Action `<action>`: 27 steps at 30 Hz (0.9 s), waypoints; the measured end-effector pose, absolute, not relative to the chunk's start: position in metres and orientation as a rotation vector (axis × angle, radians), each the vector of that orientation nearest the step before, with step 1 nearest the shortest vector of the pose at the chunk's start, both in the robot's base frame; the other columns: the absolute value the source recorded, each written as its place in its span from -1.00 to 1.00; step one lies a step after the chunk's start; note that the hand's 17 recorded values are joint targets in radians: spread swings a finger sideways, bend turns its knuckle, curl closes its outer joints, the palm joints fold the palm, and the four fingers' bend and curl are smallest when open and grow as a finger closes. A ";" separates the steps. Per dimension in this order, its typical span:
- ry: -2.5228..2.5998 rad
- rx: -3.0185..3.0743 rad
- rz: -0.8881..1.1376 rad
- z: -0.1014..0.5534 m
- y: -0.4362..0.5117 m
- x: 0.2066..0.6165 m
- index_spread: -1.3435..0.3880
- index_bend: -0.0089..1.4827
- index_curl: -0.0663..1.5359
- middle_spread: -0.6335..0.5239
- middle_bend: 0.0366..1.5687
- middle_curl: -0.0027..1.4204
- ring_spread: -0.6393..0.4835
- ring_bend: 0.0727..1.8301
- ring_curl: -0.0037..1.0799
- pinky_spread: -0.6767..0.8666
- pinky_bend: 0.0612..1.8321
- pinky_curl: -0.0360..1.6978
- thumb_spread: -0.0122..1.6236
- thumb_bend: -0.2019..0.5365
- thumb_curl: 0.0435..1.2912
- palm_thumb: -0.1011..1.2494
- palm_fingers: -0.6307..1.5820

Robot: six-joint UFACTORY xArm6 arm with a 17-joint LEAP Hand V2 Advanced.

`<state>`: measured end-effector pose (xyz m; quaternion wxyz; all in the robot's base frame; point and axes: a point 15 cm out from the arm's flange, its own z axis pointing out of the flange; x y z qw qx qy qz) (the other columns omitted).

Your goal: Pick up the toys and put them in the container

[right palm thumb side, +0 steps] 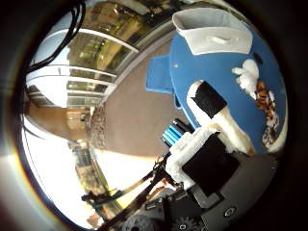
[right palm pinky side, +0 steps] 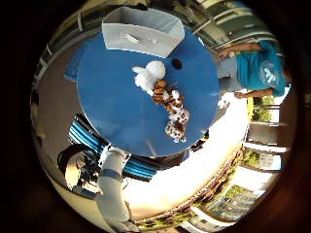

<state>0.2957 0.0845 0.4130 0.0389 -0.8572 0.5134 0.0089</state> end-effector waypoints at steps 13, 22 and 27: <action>2.301 -2.167 0.121 0.429 -0.074 0.362 0.44 -0.83 -0.57 0.17 -0.82 -0.58 0.71 -0.68 -0.36 0.53 -0.43 -0.62 0.51 -0.57 -0.52 -0.07 -0.11; 2.603 -1.962 0.205 0.354 -0.148 0.367 0.56 -0.81 -0.62 0.25 -0.79 -0.54 0.72 -0.55 -0.33 0.55 -0.30 -0.61 0.50 -0.54 -0.56 -0.20 -0.12; 2.657 -1.913 0.271 0.286 -0.162 0.356 0.59 -0.79 -0.64 0.28 -0.78 -0.52 0.73 -0.51 -0.33 0.55 -0.27 -0.62 0.49 -0.54 -0.57 -0.26 -0.12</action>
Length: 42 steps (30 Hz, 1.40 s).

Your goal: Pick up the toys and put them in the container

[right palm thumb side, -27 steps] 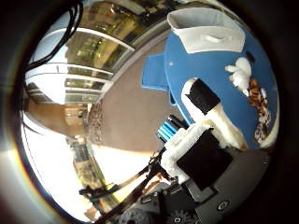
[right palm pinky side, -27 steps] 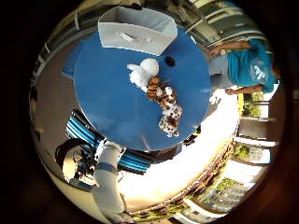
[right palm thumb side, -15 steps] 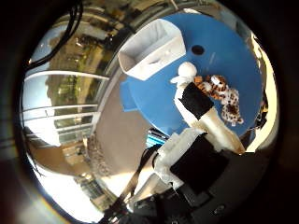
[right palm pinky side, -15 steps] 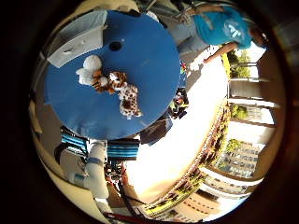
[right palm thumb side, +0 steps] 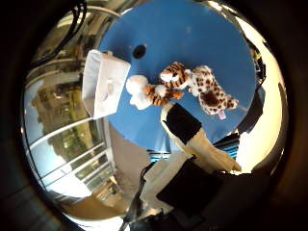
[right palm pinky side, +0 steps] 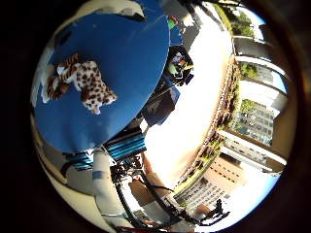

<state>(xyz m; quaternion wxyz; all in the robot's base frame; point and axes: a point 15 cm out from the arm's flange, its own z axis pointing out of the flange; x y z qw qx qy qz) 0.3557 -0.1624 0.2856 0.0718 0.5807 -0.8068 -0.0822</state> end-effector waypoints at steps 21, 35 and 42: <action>-2.289 1.633 -0.499 0.148 -0.154 0.332 0.63 -0.76 -0.64 0.25 -0.66 -0.44 0.72 -0.34 -0.35 0.54 -0.20 -0.70 0.43 -0.52 -0.57 -0.28 0.08; -2.242 1.714 -0.450 0.150 -0.136 0.348 0.11 -0.65 -0.78 -0.21 0.12 0.07 0.18 0.35 0.19 0.34 0.33 -0.47 0.34 -0.29 -0.32 0.44 0.52; -2.288 1.705 -0.446 0.169 -0.148 0.344 -0.14 -0.38 -0.83 -0.29 0.33 0.29 0.01 0.41 0.36 0.21 0.56 -0.31 0.36 -0.25 -0.15 0.61 0.48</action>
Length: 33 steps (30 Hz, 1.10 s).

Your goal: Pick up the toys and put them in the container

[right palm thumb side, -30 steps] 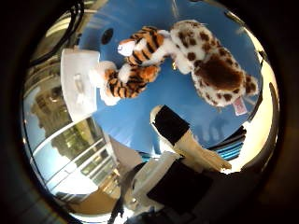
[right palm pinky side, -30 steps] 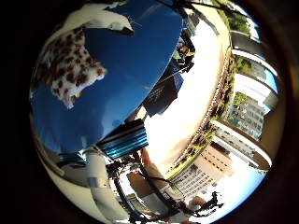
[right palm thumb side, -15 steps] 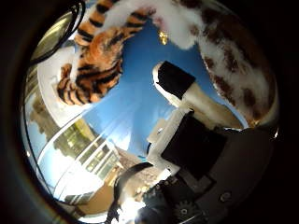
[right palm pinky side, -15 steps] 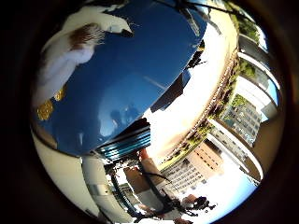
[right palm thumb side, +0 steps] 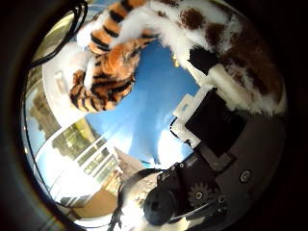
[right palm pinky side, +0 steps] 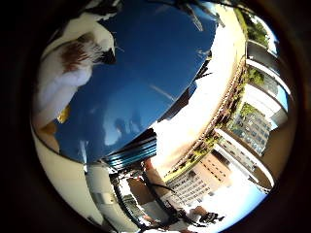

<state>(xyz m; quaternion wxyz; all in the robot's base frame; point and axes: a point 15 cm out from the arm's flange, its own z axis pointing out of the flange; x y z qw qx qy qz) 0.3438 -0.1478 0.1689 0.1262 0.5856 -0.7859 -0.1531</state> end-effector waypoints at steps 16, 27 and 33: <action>-2.209 1.938 -0.561 0.331 -0.102 0.336 -0.51 0.13 -0.93 -0.34 0.48 0.53 -0.12 0.52 0.58 0.06 0.73 -0.10 0.41 -0.46 0.11 0.63 0.35; -1.985 2.354 -0.334 0.465 0.004 0.348 -0.60 0.30 -0.94 -0.34 0.53 0.58 -0.13 0.55 0.65 0.03 0.76 -0.03 0.42 -0.49 0.20 0.62 0.31; -1.826 2.618 -0.154 0.490 0.079 0.369 -0.62 0.37 -0.94 -0.34 0.56 0.59 -0.14 0.56 0.67 0.03 0.76 0.00 0.40 -0.50 0.25 0.61 0.29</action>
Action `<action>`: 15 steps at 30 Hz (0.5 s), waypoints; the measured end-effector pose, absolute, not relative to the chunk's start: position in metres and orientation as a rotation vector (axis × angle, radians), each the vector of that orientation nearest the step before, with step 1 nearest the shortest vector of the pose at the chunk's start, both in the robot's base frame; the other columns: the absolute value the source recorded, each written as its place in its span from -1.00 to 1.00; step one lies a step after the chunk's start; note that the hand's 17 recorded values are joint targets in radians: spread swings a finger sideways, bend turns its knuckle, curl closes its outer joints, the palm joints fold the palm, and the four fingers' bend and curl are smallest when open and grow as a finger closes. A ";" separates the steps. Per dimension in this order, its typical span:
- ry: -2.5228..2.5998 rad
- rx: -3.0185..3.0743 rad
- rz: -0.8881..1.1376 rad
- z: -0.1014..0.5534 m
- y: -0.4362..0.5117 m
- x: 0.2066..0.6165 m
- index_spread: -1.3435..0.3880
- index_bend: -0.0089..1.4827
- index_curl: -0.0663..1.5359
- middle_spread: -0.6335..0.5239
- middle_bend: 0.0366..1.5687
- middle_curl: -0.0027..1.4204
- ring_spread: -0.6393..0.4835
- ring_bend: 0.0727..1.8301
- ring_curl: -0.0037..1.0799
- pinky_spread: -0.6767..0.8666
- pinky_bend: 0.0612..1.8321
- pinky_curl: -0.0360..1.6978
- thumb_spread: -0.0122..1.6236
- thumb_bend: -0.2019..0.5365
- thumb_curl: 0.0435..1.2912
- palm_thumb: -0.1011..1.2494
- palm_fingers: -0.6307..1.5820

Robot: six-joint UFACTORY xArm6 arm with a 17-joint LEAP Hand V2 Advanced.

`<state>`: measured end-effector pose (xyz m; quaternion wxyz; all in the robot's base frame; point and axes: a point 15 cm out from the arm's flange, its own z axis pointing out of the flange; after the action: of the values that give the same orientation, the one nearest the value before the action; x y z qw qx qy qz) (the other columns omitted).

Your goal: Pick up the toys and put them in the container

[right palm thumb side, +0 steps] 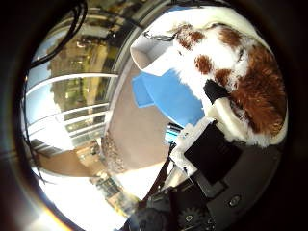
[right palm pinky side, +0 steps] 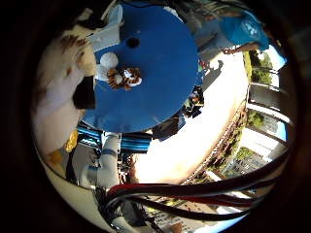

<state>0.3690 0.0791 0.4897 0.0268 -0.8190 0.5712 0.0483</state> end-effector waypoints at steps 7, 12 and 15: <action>1.535 -2.443 -0.113 0.499 0.166 0.439 -0.64 0.41 -0.94 -0.33 0.59 0.59 -0.14 0.58 0.67 0.03 0.76 0.02 0.37 -0.49 0.31 0.59 0.29; 1.414 -2.382 -0.220 0.480 0.218 0.501 -0.64 0.45 -0.94 -0.33 0.61 0.59 -0.13 0.60 0.67 0.02 0.74 0.04 0.35 -0.54 0.32 0.50 0.27; 1.341 -2.347 -0.305 0.463 0.246 0.541 -0.64 0.47 -0.94 -0.32 0.62 0.59 -0.12 0.62 0.67 0.01 0.71 0.06 0.33 -0.57 0.30 0.38 0.26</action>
<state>0.5407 0.2456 0.4634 0.2091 -0.8437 0.4822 -0.1095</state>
